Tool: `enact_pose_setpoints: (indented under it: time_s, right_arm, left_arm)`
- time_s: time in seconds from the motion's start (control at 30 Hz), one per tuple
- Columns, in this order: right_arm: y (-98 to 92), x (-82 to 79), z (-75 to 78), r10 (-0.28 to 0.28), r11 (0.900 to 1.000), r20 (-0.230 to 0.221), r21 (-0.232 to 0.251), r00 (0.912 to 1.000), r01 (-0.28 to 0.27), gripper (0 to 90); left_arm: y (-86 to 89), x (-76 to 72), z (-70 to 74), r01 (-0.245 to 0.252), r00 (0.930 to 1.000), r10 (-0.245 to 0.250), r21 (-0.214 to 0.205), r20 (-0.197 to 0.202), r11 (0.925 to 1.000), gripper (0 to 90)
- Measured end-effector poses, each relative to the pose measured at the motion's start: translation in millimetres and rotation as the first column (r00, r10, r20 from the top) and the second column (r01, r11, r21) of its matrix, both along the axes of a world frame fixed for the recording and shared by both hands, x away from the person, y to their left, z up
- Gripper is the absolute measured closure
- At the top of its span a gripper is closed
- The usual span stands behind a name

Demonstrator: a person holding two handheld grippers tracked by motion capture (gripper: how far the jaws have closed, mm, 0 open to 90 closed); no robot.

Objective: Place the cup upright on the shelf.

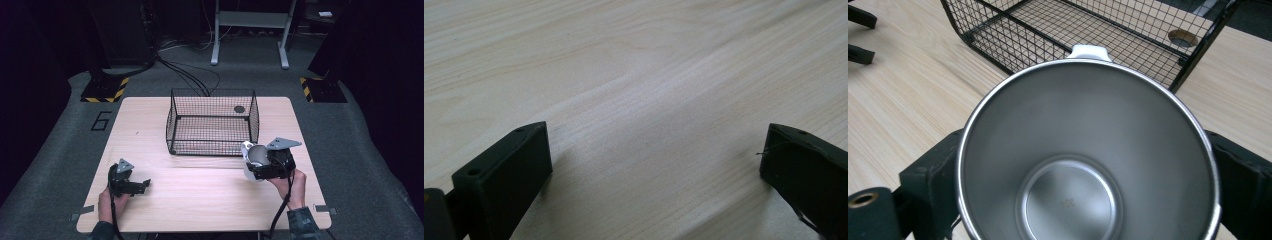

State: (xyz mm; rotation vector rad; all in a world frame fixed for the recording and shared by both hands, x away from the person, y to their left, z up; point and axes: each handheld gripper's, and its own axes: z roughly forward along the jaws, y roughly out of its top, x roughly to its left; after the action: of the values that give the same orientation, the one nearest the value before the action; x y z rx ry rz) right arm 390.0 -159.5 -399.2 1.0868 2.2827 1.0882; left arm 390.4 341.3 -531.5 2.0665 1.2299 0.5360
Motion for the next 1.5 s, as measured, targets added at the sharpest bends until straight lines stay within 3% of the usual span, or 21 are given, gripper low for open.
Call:
enact_pose_setpoints:
  time_s: [0.6, 1.5]
  right_arm:
    - [17.3, 12.0, 22.5, 0.048, 0.9985, 0.013, 0.027, 0.9988, -0.048, 5.7]
    - [39.0, 42.1, 59.8, 0.1, 0.9947, 0.041, 0.019, 0.9942, -0.101, 5.7]
  left_arm:
    - [0.3, 0.1, 0.2, 0.004, 1.0, -0.004, 0.0, -0.005, 1.0, 0.1]
    - [0.2, 0.1, 0.2, 0.003, 1.0, -0.003, 0.002, -0.005, 1.0, 0.1]
